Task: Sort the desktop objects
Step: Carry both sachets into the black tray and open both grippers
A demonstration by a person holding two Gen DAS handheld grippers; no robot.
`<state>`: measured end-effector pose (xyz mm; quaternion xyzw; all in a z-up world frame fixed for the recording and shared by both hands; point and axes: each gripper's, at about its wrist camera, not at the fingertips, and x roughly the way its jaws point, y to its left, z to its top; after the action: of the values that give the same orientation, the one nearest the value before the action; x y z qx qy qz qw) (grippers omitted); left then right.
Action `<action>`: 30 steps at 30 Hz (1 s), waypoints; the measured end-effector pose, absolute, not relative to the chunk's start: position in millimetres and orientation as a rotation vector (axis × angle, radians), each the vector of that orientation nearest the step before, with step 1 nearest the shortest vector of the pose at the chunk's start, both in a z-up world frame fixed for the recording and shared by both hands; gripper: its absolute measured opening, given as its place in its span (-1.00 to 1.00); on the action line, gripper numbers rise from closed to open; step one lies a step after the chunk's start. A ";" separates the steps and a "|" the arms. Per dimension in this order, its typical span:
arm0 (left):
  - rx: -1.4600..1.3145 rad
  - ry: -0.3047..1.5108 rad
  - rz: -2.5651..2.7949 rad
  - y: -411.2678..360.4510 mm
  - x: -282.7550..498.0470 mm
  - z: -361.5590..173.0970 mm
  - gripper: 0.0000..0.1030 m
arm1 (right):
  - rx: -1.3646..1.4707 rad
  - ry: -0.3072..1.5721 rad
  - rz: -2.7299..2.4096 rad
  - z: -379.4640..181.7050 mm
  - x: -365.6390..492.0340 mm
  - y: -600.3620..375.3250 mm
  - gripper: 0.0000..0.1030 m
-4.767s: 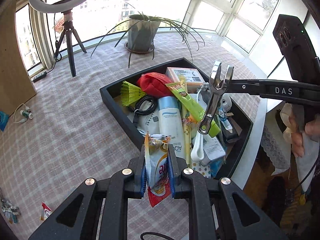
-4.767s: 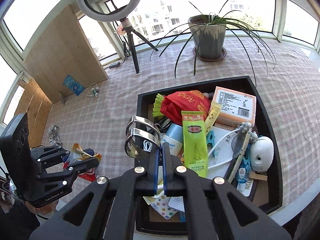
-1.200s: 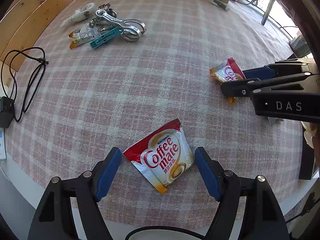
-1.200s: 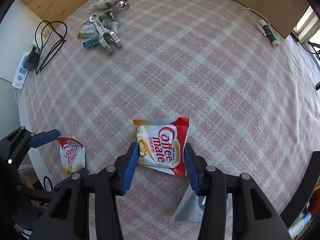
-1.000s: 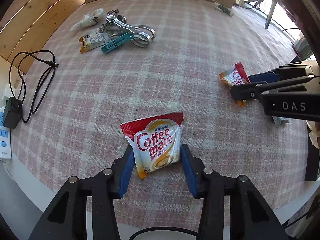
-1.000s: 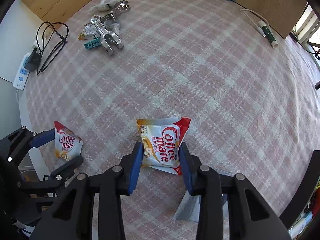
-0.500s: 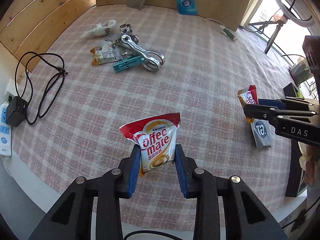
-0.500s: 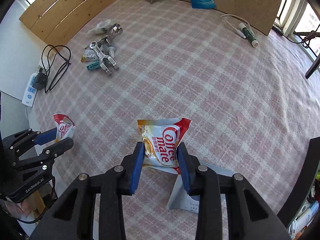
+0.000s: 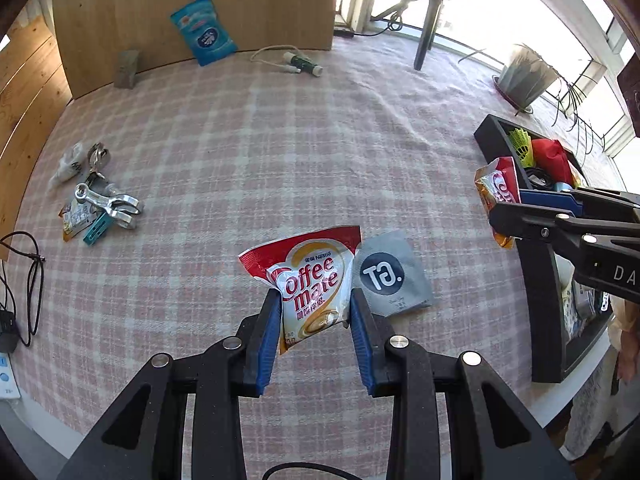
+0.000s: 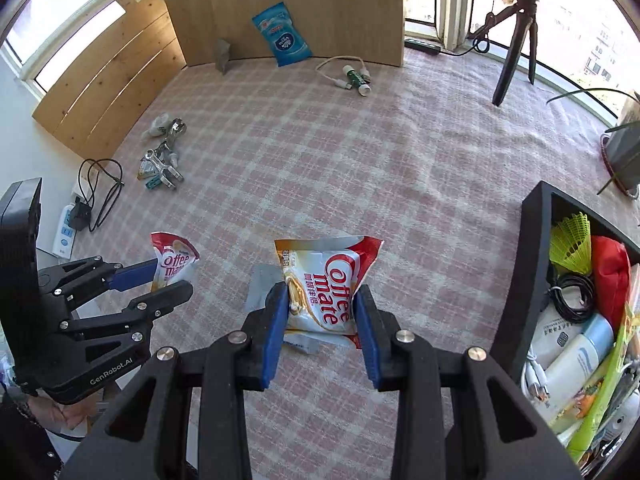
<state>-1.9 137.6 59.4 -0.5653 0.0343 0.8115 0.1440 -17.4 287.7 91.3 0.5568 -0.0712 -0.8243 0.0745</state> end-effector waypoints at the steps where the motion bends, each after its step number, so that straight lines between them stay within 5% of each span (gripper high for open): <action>1: -1.615 0.115 2.322 148.4 1.8 63.0 -0.39 | 1.673 -0.239 -2.493 92.9 -10.5 299.4 -0.36; 30: -1.266 0.466 1.809 451.5 80.9 104.3 -0.38 | 1.891 -0.850 -2.906 105.4 205.3 551.0 -0.35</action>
<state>80.9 451.5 104.3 -0.5068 0.1865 0.7246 0.4282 205.3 551.0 105.4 0.5176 -0.2327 -0.7954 -0.2127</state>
